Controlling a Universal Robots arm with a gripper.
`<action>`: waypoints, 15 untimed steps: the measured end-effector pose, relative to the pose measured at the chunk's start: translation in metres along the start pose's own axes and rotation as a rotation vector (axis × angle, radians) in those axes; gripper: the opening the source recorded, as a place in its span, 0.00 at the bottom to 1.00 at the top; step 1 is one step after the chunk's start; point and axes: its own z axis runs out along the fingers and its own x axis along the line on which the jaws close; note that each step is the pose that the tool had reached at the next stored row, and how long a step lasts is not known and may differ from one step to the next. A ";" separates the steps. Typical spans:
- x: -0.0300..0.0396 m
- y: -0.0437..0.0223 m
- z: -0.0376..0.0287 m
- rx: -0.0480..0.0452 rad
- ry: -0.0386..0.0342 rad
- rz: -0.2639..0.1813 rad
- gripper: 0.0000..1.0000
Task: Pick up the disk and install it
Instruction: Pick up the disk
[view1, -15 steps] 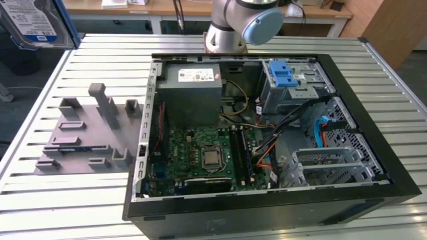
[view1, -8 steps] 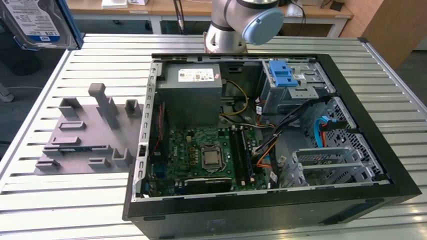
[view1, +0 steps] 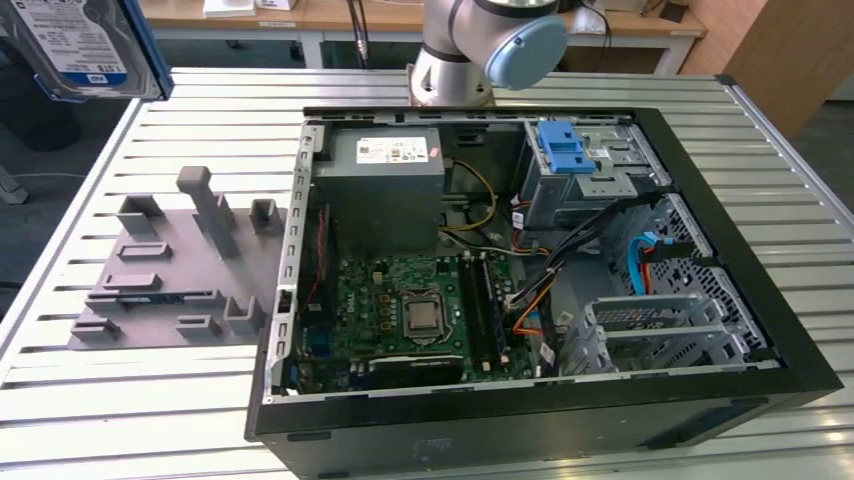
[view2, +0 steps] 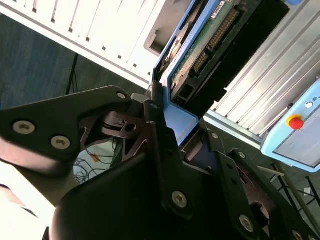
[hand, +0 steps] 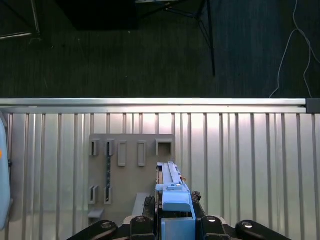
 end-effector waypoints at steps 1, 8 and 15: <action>0.0002 -0.0008 -0.0001 0.0000 0.0000 0.000 0.37; 0.0012 -0.0046 -0.0002 0.0000 0.0000 0.000 0.37; 0.0026 -0.0076 -0.0004 0.0000 0.0000 0.000 0.37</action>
